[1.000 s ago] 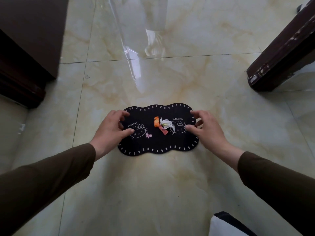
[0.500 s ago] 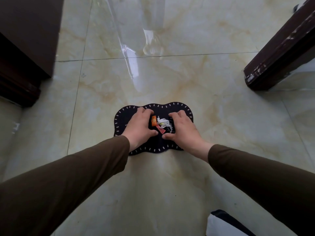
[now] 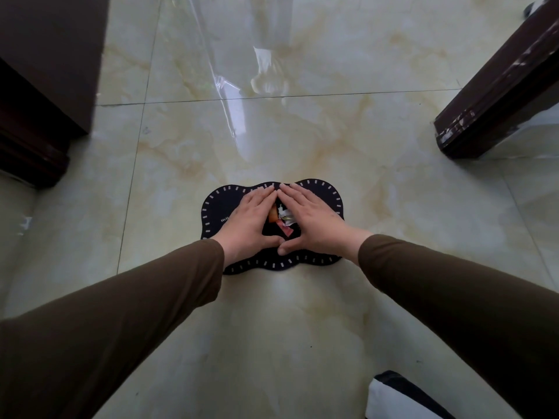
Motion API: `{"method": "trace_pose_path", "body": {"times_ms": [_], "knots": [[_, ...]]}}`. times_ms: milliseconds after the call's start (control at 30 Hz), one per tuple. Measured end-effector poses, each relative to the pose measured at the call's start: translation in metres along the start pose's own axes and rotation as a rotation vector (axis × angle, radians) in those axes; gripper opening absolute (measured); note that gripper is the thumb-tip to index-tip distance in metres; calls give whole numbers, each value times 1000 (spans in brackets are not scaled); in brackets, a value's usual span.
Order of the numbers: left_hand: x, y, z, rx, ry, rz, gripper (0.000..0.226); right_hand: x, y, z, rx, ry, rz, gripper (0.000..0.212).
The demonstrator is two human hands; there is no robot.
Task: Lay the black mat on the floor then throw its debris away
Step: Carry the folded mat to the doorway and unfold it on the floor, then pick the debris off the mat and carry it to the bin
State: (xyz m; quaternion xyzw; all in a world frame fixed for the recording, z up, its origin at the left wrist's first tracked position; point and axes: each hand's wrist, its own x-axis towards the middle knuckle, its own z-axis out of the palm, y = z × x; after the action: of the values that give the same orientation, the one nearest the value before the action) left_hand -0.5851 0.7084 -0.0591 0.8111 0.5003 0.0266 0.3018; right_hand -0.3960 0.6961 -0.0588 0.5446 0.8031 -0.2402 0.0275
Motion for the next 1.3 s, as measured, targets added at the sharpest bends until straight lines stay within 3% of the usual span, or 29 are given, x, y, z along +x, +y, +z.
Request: {"method": "trace_pose_path", "body": {"times_ms": [133,367,1300], "knots": [[-2,-15,-5,132,-104,75,127,-2,9,2,-57,-64,-26,142],[-9,-34,-12,235,-176,45,147,-9,23,-4,-89,-107,-20,148],[-50,-79,-47,246,-266,-82,154,-44,51,-29,-45,-189,59,147]]}}
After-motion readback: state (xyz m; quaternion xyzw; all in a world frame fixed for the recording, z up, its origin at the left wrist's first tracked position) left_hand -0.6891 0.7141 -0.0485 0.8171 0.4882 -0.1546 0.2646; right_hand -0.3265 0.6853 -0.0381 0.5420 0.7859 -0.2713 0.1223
